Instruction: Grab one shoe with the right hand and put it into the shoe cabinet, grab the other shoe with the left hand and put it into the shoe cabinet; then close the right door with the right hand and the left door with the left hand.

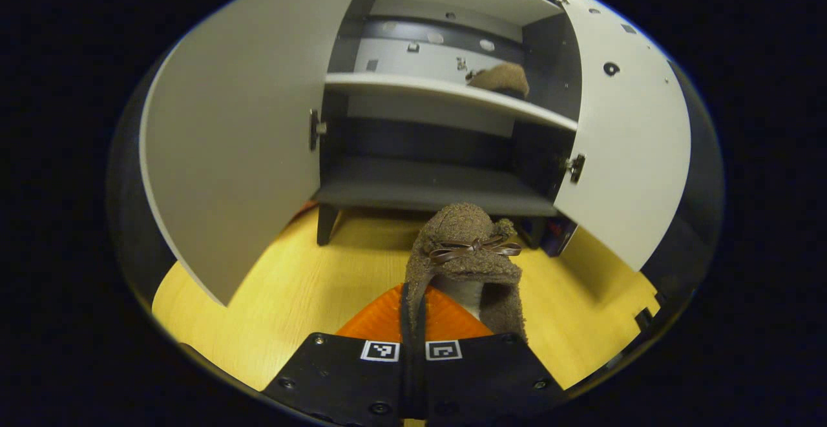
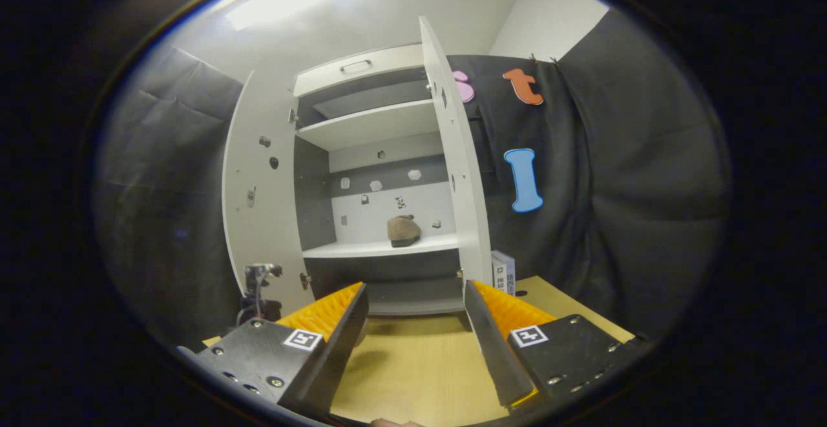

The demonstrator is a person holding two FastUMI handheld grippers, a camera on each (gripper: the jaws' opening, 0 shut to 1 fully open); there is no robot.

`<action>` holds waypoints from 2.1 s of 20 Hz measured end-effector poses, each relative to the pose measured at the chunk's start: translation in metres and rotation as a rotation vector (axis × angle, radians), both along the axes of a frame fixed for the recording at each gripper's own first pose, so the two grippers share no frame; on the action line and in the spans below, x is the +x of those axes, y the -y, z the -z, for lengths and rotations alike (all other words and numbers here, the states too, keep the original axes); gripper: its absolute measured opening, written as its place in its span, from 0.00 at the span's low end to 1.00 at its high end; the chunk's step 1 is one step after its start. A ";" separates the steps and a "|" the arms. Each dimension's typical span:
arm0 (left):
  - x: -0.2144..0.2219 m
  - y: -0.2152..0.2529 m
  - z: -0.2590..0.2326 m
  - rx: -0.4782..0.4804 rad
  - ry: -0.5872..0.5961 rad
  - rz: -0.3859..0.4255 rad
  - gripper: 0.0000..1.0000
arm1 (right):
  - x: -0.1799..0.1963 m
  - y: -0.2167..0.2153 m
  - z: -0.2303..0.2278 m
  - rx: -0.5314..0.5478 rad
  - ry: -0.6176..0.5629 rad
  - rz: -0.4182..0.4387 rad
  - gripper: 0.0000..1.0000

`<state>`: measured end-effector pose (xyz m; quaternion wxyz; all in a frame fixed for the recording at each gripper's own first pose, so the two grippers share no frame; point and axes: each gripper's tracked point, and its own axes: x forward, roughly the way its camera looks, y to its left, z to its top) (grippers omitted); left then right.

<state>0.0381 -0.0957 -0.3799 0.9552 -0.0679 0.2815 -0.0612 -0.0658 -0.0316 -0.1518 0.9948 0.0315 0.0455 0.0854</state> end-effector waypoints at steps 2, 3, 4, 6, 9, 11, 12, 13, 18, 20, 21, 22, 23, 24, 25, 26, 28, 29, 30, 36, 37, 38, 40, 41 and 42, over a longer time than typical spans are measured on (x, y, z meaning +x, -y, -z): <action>0.005 -0.001 -0.035 -0.021 0.052 -0.001 0.01 | -0.003 -0.001 -0.003 0.000 0.011 -0.005 0.90; 0.010 -0.001 -0.053 -0.034 0.080 -0.006 0.01 | -0.005 -0.002 -0.004 -0.005 0.018 -0.010 0.90; 0.016 0.000 -0.070 -0.050 0.099 -0.007 0.01 | -0.008 -0.003 -0.005 -0.010 0.024 -0.016 0.90; 0.029 0.000 -0.101 -0.060 0.140 -0.006 0.01 | -0.013 -0.005 -0.007 -0.019 0.041 -0.025 0.90; 0.061 -0.001 -0.154 -0.053 0.224 -0.014 0.00 | -0.019 -0.008 -0.011 -0.031 0.066 -0.037 0.90; 0.085 -0.002 -0.183 -0.063 0.260 -0.029 0.00 | -0.024 -0.008 -0.014 -0.024 0.077 -0.044 0.90; 0.098 -0.003 -0.196 -0.059 0.271 -0.039 0.00 | -0.023 -0.011 -0.014 -0.020 0.082 -0.053 0.88; 0.111 -0.004 -0.207 -0.045 0.292 -0.045 0.00 | -0.022 -0.014 -0.017 -0.016 0.089 -0.060 0.88; 0.186 -0.006 -0.224 0.065 0.309 -0.112 0.00 | -0.026 -0.001 -0.029 -0.012 0.140 -0.041 0.90; 0.219 -0.005 -0.221 0.044 0.286 -0.143 0.00 | -0.026 0.005 -0.030 -0.001 0.145 -0.031 0.90; 0.235 -0.010 -0.219 0.040 0.289 -0.170 0.00 | -0.027 0.008 -0.029 0.005 0.145 -0.028 0.90; 0.250 -0.014 -0.217 0.052 0.295 -0.201 0.00 | -0.029 0.011 -0.028 0.007 0.143 -0.029 0.90; 0.262 -0.019 -0.218 0.075 0.316 -0.215 0.00 | -0.028 0.014 -0.028 0.010 0.144 -0.027 0.90; 0.273 -0.019 -0.215 0.071 0.318 -0.222 0.00 | -0.027 0.019 -0.026 0.013 0.143 -0.019 0.90; 0.282 -0.014 -0.213 0.055 0.316 -0.213 0.00 | -0.025 0.026 -0.023 0.018 0.140 -0.008 0.90; 0.289 -0.008 -0.212 0.029 0.307 -0.203 0.00 | -0.023 0.031 -0.020 0.023 0.136 0.004 0.90; 0.305 -0.001 -0.213 -0.014 0.308 -0.199 0.00 | -0.018 0.038 -0.015 0.018 0.137 0.016 0.87; 0.314 -0.003 -0.210 0.007 0.312 -0.195 0.00 | -0.014 0.044 -0.014 0.004 0.140 0.029 0.87; 0.321 -0.005 -0.206 0.038 0.313 -0.197 0.01 | -0.011 0.050 -0.014 -0.002 0.142 0.046 0.90; 0.350 -0.006 -0.180 0.039 0.295 -0.223 0.00 | -0.016 0.039 -0.015 0.034 0.159 -0.019 0.90; 0.353 -0.006 -0.170 0.028 0.275 -0.229 0.00 | -0.015 0.035 -0.013 0.036 0.154 -0.034 0.88; 0.353 -0.008 -0.159 0.040 0.246 -0.236 0.00 | -0.012 0.037 -0.011 0.023 0.153 -0.026 0.90; 0.358 -0.010 -0.155 0.064 0.250 -0.230 0.00 | -0.010 0.038 -0.007 0.005 0.153 -0.016 0.90; 0.361 -0.008 -0.157 0.056 0.259 -0.225 0.01 | -0.010 0.034 -0.005 -0.001 0.149 -0.022 0.90; 0.361 -0.006 -0.157 0.045 0.264 -0.223 0.01 | -0.010 0.033 0.000 -0.005 0.139 -0.022 0.90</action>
